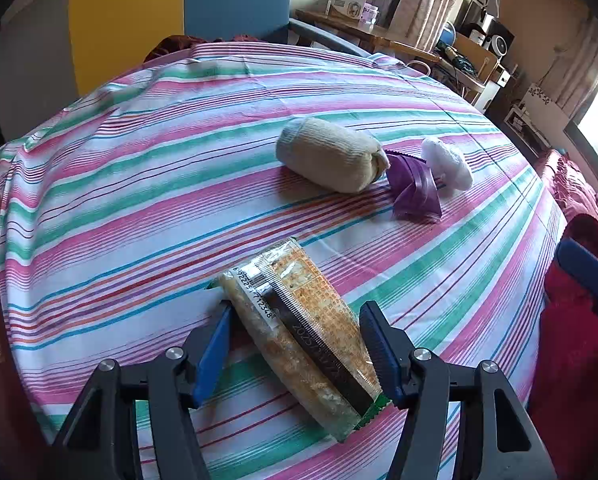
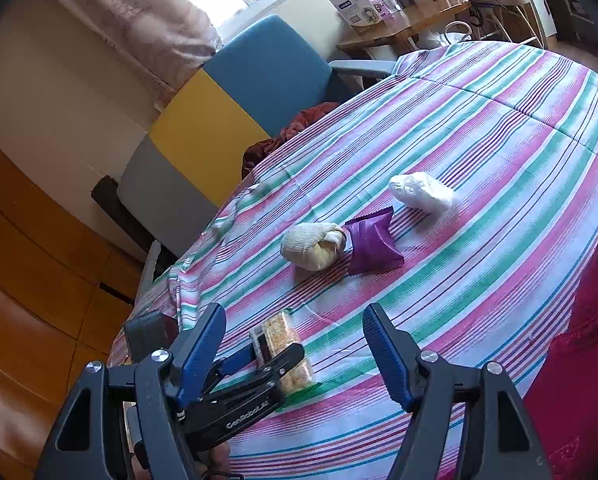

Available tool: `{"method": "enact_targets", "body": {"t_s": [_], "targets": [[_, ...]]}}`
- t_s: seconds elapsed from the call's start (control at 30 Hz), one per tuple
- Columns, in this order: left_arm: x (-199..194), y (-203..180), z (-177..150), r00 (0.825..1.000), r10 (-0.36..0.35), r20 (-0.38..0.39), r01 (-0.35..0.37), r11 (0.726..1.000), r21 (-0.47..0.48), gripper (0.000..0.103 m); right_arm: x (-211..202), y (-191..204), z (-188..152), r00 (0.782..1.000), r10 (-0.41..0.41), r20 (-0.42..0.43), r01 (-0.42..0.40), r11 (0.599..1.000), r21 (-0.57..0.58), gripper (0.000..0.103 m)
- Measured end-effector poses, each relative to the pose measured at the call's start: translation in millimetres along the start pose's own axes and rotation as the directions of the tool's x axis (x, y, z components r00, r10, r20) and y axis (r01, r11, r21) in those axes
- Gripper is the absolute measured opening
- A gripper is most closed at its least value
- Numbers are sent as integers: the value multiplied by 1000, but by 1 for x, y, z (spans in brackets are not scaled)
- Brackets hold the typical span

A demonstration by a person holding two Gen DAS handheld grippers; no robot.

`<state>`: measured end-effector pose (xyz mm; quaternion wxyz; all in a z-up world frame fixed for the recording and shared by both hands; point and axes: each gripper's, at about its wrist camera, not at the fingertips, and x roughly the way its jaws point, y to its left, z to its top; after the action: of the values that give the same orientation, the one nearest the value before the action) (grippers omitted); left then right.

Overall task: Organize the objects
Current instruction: 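Grasp the wrapped biscuit bar with the left gripper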

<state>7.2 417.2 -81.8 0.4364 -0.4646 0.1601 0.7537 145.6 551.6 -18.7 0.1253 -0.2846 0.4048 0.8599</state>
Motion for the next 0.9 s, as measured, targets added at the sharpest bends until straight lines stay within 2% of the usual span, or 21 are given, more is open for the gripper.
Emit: {"method": "enact_targets", "body": {"t_s": [0.1, 0.23, 0.57, 0.7, 0.77, 0.9], "targets": [[-11, 17, -13, 1000, -11, 25, 10, 1000, 21, 49, 4, -3, 1, 1000, -16, -15, 16, 1000, 15, 72], [-21, 29, -26, 999, -14, 49, 13, 1000, 28, 48, 10, -9, 2, 998, -42, -45, 44, 998, 54, 72], [-17, 24, -33, 994, -4, 106, -1, 999, 52, 48, 27, -22, 2, 981, -114, -157, 134, 983, 124, 72], [-18, 25, -35, 993, -13, 120, 6, 998, 56, 48, 38, -17, 4, 959, -173, -225, 196, 977, 83, 69], [-18, 26, -35, 992, -20, 123, 14, 998, 55, 48, 44, -10, 11, 949, -218, -227, 229, 973, 23, 61], [-18, 30, -36, 991, -36, 129, 31, 999, 42, 48, 69, -2, 36, 923, -317, -219, 308, 948, -76, 59]]}}
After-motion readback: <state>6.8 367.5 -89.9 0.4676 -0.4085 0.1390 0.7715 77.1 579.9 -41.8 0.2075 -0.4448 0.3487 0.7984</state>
